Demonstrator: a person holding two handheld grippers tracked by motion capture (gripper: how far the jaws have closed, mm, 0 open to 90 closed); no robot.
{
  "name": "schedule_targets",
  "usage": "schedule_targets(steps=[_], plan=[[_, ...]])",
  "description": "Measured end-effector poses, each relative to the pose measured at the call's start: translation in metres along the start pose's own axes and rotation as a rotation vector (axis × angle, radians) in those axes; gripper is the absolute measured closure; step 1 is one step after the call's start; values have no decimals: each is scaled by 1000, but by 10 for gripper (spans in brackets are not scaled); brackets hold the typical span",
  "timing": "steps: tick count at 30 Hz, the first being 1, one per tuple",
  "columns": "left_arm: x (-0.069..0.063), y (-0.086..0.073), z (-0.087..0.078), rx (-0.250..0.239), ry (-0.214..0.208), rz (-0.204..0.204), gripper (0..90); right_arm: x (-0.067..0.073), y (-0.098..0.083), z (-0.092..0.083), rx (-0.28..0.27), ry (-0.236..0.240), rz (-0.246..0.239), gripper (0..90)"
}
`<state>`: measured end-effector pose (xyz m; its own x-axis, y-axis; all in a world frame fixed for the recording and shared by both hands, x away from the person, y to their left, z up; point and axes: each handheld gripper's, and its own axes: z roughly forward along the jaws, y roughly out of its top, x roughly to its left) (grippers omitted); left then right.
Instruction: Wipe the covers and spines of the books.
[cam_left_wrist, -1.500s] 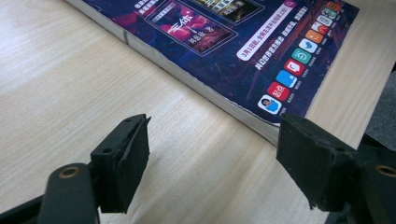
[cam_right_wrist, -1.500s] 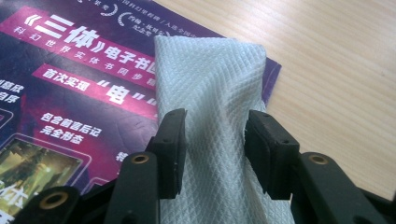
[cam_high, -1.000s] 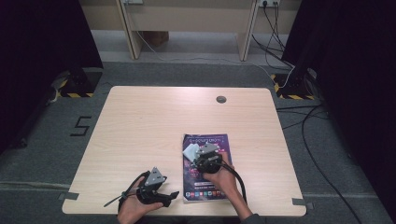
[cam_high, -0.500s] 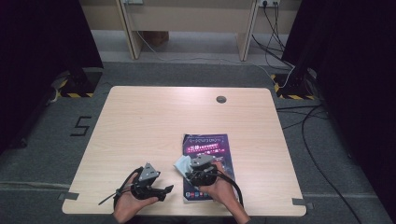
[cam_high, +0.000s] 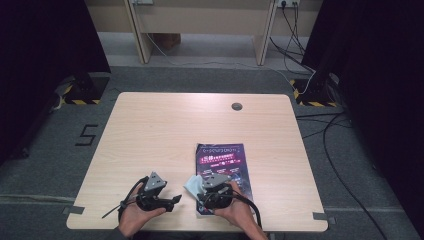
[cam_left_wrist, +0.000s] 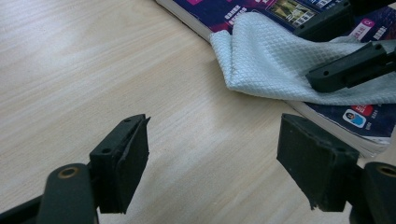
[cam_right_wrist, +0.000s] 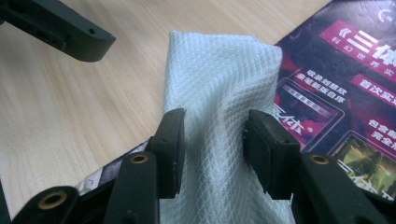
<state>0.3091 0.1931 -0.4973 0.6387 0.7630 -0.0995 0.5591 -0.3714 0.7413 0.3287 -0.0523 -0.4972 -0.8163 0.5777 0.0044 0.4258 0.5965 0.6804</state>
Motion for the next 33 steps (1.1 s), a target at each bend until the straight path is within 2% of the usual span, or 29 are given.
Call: schedule_targets(steps=[4,10,18,21,23,25,30,33], plan=[[1,1,0,-1,3,1,243,-10,-3,-4,12,-14,21,559],[-1,0,1,7,-2,10,243,-33,-14,-17,22,-82,73,559],[-2,0,1,13,-5,14,243,-79,-37,-41,32,-231,190,560],[-2,0,3,16,-6,20,243,-93,-44,-49,38,-286,210,560],[-3,-1,3,23,-9,21,243,-102,-49,-53,39,-297,239,560],[-3,0,3,20,-9,24,243,-105,-53,-56,28,-288,275,569],[-1,0,3,16,-5,18,243,-100,-52,-57,42,-294,258,593],[-1,0,3,19,-1,18,243,-93,-51,-57,46,-264,240,597]])
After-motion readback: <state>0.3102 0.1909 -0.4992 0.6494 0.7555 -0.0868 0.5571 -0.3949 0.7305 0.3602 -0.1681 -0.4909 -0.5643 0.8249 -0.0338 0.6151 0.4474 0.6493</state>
